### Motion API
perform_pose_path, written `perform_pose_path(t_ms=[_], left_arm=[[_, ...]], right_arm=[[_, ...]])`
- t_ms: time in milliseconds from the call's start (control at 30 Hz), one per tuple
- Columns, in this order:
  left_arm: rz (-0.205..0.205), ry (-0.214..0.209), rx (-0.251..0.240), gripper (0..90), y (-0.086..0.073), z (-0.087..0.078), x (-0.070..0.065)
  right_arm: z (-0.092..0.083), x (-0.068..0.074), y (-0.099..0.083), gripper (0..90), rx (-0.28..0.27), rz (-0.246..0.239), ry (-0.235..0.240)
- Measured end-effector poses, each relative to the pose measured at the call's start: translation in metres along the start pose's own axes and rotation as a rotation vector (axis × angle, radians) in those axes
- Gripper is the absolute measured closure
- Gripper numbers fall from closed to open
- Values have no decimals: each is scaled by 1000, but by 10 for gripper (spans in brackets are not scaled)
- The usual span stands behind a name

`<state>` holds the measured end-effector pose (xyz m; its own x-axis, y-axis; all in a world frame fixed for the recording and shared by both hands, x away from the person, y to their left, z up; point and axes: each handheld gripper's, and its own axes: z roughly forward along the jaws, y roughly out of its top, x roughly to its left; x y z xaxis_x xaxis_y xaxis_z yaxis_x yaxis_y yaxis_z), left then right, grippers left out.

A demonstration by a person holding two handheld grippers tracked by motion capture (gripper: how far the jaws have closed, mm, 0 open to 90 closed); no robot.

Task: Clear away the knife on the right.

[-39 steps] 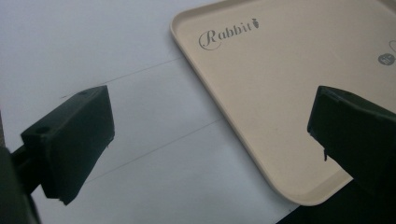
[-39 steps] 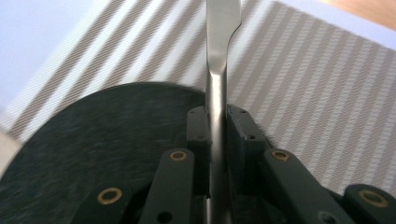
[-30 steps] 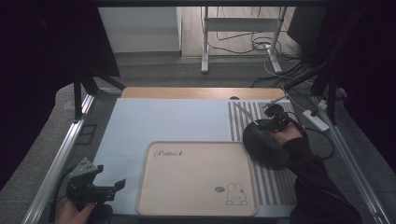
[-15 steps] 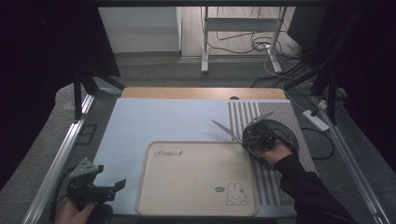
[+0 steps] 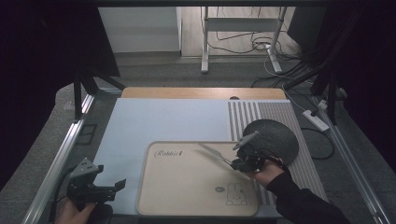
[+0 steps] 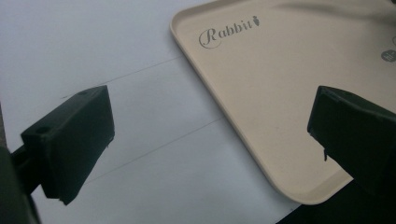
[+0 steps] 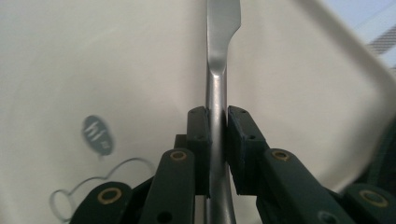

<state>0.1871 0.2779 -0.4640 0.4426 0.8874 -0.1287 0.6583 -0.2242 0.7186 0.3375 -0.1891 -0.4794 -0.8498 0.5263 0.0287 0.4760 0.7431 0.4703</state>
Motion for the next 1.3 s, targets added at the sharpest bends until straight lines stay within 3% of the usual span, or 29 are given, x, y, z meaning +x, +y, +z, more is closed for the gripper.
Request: perform_pose_path(t_ms=[100,267,367,467,533,600,633,767,867,1033,1133,1300], left_arm=[[-1,0,0,17,0,0,0],[-2,0,0,17,0,0,0],[-3,-1,0,16,0,0,1],[-4,1,1,16,0,0,0],[-9,0,2,16,0,0,1],[-9,0,3,16,0,0,1],[-9,1,3,16,0,0,1],[-9,1,4,16,0,1,1],[-11,0,2,16,0,0,2],[-8,0,1,16,0,0,1],[-10,-1,0,16,0,0,1],[-2,2,2,16,0,0,1]], right_arm=[[3,11,-2,797,27,2,24],[11,31,-4,795,84,-42,59],[18,35,-5,785,149,-65,109],[13,31,0,740,98,-49,148],[7,29,6,763,54,-43,158],[6,34,13,896,40,-90,168],[9,39,17,897,38,-132,171],[27,58,38,897,81,-244,157],[43,63,50,896,76,-277,152],[64,63,61,897,111,-326,135],[62,54,61,898,132,-298,77],[54,33,53,898,147,-231,54]])
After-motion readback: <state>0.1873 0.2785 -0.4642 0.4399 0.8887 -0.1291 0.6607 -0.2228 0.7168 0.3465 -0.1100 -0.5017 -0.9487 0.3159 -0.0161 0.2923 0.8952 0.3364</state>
